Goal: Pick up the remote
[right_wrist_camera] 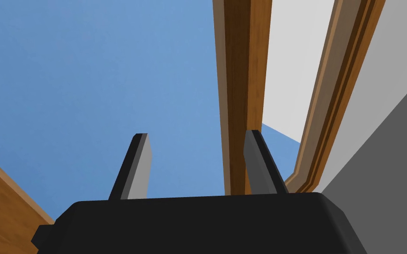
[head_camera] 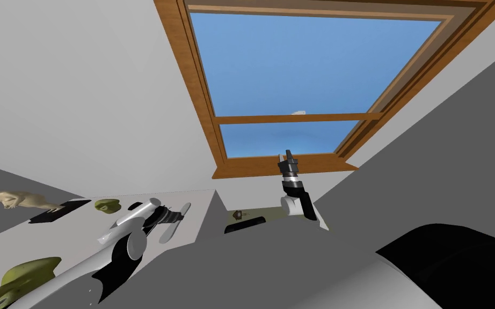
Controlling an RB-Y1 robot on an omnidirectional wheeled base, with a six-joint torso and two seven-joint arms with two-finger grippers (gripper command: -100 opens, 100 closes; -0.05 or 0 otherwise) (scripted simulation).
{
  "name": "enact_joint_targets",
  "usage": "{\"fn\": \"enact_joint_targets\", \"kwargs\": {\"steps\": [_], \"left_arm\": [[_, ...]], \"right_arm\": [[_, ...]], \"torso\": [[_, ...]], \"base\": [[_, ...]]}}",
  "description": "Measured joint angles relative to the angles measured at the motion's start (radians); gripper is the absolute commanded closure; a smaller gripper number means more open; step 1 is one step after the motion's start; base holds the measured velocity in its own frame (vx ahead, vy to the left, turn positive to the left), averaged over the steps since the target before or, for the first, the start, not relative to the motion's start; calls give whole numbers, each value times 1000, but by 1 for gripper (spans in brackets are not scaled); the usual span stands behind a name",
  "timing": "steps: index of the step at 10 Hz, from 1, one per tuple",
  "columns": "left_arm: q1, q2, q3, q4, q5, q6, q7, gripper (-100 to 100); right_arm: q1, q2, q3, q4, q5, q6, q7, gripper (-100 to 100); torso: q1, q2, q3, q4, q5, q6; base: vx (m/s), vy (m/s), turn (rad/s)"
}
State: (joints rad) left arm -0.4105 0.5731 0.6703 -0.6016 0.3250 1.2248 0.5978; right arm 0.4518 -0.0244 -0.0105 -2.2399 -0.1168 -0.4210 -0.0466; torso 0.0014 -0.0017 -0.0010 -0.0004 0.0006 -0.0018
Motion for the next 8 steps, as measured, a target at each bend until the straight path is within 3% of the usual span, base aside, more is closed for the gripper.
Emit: {"fn": "enact_joint_targets", "kwargs": {"steps": [2, 3, 4, 7, 8], "left_arm": [[0, 0, 0, 0, 0, 0, 0, 100], [0, 0, 0, 0, 0, 0, 0, 0], [0, 0, 0, 0, 0, 0, 0, 100], [-49, -1, -18, -8, -26, 31, 56, 100], [-51, 0, -18, -7, -27, 33, 59, 0]], "right_arm": [[0, 0, 0, 0, 0, 0, 0, 0], [0, 0, 0, 0, 0, 0, 0, 0], [0, 0, 0, 0, 0, 0, 0, 0], [0, 0, 0, 0, 0, 0, 0, 0], [0, 0, 0, 0, 0, 0, 0, 0]], "torso": [[0, 0, 0, 0, 0, 0], [0, 0, 0, 0, 0, 0], [0, 0, 0, 0, 0, 0], [3, 8, 5, 2, 0, 0], [2, 6, 4, 1, 0, -1]], "base": [[0, 0, 0], [0, 0, 0], [-83, 38, -49], [-99, 43, -56], [-10, 4, 3]]}}
